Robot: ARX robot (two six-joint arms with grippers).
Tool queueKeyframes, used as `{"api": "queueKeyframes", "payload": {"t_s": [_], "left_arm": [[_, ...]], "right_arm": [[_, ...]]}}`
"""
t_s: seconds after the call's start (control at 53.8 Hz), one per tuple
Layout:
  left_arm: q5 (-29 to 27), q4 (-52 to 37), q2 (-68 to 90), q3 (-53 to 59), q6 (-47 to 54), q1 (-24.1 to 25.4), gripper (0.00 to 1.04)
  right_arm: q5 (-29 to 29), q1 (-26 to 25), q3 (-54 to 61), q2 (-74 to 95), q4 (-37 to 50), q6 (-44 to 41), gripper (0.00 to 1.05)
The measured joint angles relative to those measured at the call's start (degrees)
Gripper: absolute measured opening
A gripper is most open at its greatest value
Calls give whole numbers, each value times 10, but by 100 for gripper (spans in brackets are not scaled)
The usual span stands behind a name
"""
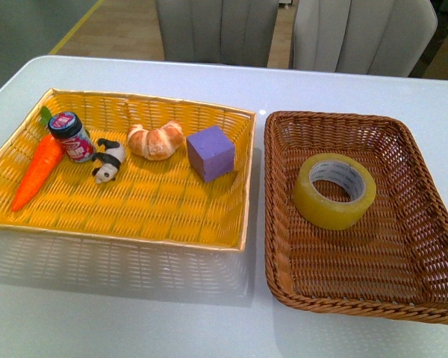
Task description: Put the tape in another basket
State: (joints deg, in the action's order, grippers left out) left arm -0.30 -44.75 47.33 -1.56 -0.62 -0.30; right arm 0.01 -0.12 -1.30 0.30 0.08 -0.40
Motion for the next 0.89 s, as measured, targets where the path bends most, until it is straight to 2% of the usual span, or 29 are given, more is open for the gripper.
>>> {"api": "queueKeyframes", "payload": {"t_s": [0.502, 0.893], "left_arm": [[3, 177, -200, 7, 0, 1, 2], [3, 275, -301, 7, 0, 1, 2]], "right_arm": [[0, 0, 0, 0, 0, 0, 96], [0, 0, 0, 0, 0, 0, 96]]}}
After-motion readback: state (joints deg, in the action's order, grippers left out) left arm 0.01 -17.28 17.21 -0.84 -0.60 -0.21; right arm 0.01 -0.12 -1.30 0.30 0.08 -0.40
